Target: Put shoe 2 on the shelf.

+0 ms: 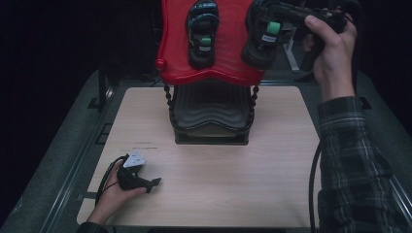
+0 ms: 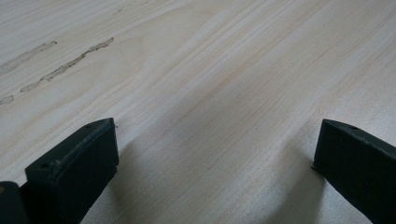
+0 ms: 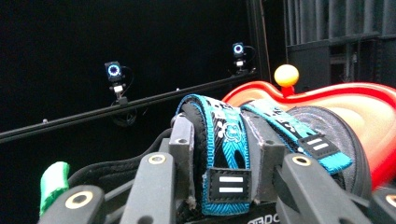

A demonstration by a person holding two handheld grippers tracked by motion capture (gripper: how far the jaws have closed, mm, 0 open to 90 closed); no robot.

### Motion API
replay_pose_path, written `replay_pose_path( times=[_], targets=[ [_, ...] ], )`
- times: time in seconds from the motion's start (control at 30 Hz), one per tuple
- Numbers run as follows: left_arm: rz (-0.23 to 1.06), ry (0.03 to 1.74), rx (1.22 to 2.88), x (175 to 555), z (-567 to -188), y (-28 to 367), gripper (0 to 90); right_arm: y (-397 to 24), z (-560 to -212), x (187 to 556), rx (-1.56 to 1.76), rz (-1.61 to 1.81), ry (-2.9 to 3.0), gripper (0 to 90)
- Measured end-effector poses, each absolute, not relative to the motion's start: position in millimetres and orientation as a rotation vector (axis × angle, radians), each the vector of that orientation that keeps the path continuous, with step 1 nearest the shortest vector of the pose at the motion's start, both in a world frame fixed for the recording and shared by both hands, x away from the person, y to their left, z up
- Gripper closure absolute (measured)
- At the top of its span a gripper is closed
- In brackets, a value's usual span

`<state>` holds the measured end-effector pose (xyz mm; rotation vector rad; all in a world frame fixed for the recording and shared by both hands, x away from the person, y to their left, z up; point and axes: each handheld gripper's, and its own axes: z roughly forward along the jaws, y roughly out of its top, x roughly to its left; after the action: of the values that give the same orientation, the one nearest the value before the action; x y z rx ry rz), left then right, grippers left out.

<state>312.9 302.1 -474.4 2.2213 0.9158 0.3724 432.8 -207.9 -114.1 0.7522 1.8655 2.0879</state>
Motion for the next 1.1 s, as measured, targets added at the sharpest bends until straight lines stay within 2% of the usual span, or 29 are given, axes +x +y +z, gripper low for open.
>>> replay_pose_path(
  times=[0.27,0.6,0.97,1.1],
  targets=[
    [0.372,0.912,2.224,313.0,-474.4,302.2,0.0,-178.1,-112.6,464.0,0.722,2.045,1.922,66.9],
    [0.369,0.914,2.22,313.1,-474.3,302.4,0.0,-163.3,-119.7,495.0,0.73,1.954,1.98,66.9],
    [0.373,0.912,2.224,313.1,-474.4,302.3,0.0,-147.1,-130.0,497.9,0.693,1.899,2.035,66.7],
    [0.372,0.91,2.224,313.2,-474.4,302.2,0.0,-143.6,-133.6,493.4,0.682,1.869,2.053,63.5]
  ],
)
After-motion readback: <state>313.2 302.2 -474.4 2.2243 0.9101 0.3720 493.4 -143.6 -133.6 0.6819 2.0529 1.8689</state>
